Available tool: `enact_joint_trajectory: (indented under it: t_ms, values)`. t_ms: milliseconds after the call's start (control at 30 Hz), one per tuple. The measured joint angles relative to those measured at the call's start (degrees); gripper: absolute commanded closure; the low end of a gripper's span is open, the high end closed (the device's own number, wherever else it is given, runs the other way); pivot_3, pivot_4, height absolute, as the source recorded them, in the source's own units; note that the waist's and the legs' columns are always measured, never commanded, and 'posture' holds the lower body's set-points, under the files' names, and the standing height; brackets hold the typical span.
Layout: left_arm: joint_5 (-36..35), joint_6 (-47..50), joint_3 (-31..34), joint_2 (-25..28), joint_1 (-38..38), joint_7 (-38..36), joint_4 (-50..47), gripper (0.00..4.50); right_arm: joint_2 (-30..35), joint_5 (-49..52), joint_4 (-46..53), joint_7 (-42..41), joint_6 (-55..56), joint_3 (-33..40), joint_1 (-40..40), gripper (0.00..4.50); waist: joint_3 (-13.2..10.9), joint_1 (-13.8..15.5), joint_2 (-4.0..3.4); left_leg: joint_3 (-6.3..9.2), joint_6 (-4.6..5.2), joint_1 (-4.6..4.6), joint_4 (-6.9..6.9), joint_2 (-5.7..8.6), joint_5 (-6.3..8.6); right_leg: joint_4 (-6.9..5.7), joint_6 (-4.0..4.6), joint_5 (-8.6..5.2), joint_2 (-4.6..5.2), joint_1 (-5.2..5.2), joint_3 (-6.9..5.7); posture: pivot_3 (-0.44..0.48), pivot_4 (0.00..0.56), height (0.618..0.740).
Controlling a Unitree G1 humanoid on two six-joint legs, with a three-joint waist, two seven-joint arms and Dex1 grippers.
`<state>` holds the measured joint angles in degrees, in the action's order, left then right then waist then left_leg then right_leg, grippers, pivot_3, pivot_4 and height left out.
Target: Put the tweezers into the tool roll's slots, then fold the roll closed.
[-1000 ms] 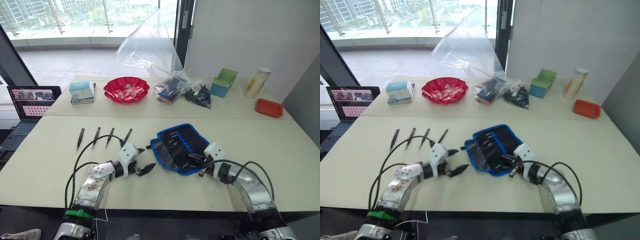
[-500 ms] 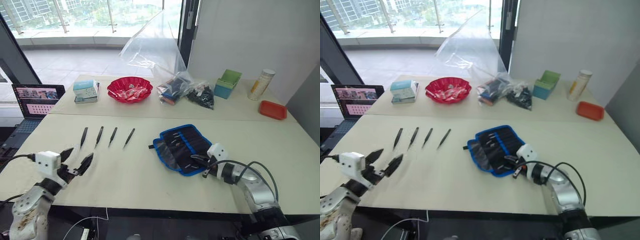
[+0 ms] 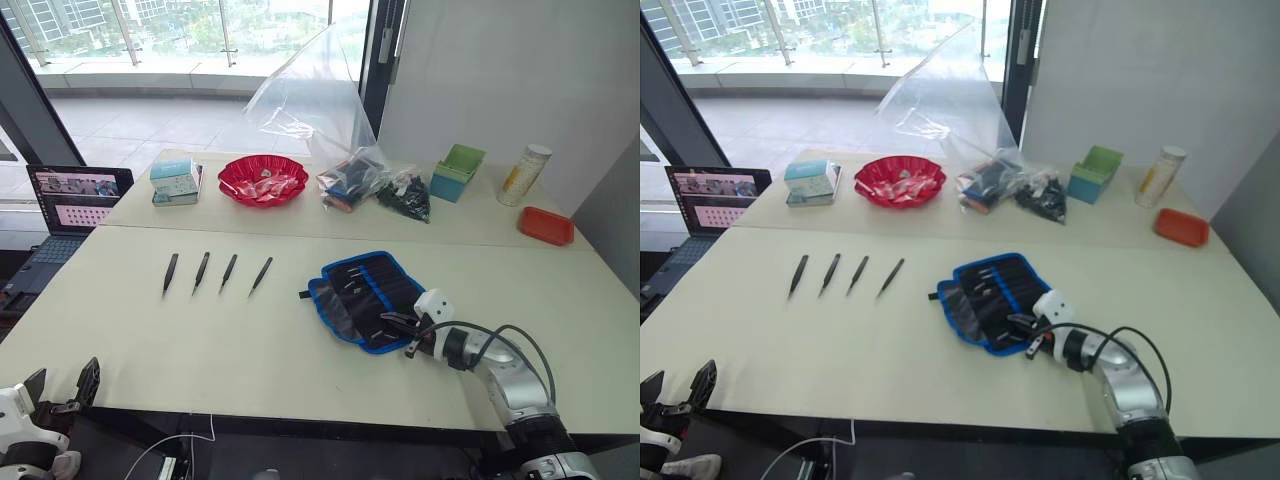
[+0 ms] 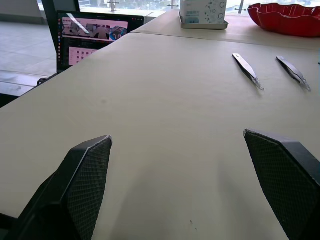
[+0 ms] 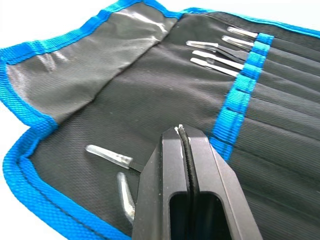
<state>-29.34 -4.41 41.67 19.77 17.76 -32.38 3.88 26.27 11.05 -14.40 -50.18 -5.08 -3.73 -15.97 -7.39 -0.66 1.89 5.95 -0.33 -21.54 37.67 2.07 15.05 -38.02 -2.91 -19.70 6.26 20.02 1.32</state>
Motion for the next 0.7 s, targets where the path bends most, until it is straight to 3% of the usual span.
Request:
enact_joint_trajectory:
  t_ms: [367, 633, 700]
  values:
    - [0.7, 1.3, -3.4, 3.5, -2.1, 0.5, 0.9, 0.03, 0.0, 0.5, 1.4, -0.4, 0.0, 0.2, 1.4, 4.50, 0.0, 0.0, 0.01, -0.01, -0.01, 0.08, -0.25, 0.02, 0.01, 0.02, 0.01, 0.00, 0.02, 0.03, 0.03, 0.000, 0.150, 0.740]
    - [2.3, 11.5, -8.8, 8.9, -14.7, 5.4, 2.1, 0.03, 0.0, 1.0, 2.8, 0.1, 0.0, 0.2, 2.5, 4.50, 0.1, -0.1, 0.16, -0.03, -0.03, 0.18, -0.43, 0.06, 0.00, -0.04, 0.01, 0.01, 0.01, 0.06, 0.03, 0.000, 0.150, 0.740]
    - [2.7, 13.3, -9.9, 9.1, -16.7, 6.9, 2.4, 0.57, 0.1, 1.0, 3.6, 0.4, 0.0, 0.3, 3.1, 4.50, 0.2, -0.1, 0.23, -0.03, -0.03, 0.19, -0.54, 0.06, 0.00, -0.03, 0.01, 0.01, 0.02, 0.09, 0.03, 0.000, 0.150, 0.740]
